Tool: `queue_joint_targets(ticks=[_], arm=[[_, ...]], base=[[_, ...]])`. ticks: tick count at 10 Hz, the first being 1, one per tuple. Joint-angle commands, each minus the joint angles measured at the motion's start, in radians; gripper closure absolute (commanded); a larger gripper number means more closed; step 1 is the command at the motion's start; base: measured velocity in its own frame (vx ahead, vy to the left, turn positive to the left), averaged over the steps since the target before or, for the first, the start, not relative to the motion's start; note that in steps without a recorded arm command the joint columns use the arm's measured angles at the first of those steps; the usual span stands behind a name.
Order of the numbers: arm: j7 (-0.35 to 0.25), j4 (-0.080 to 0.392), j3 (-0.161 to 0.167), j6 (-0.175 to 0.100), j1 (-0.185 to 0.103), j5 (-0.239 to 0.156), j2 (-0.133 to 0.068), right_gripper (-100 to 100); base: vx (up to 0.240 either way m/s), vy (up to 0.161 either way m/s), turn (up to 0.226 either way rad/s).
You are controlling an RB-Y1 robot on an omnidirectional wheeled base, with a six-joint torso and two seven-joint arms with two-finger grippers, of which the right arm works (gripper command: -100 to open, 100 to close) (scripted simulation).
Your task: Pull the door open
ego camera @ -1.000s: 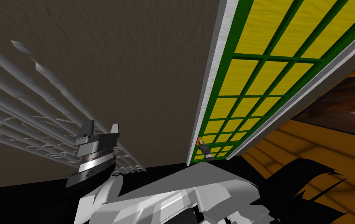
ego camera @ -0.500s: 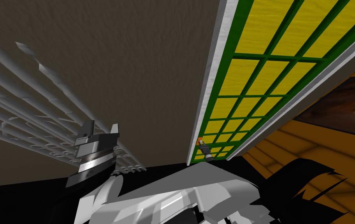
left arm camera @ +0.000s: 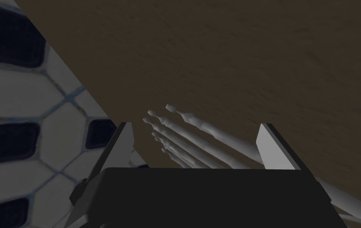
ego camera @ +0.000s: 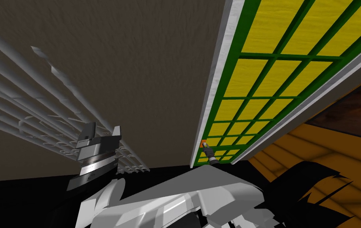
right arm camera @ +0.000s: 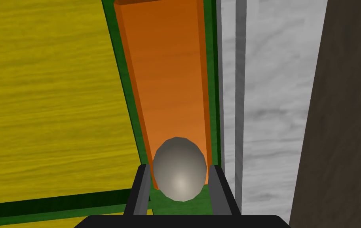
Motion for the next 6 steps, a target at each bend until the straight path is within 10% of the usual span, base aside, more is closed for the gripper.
queue_joint_targets(ticks=[1,6], arm=[[-0.050,0.000,0.002,0.001,0.002,-0.009,0.000,100],[-0.177,0.001,0.004,0.001,0.006,-0.038,-0.003,100]], base=[[-0.037,-0.008,0.065],[-0.029,-0.010,0.056]])
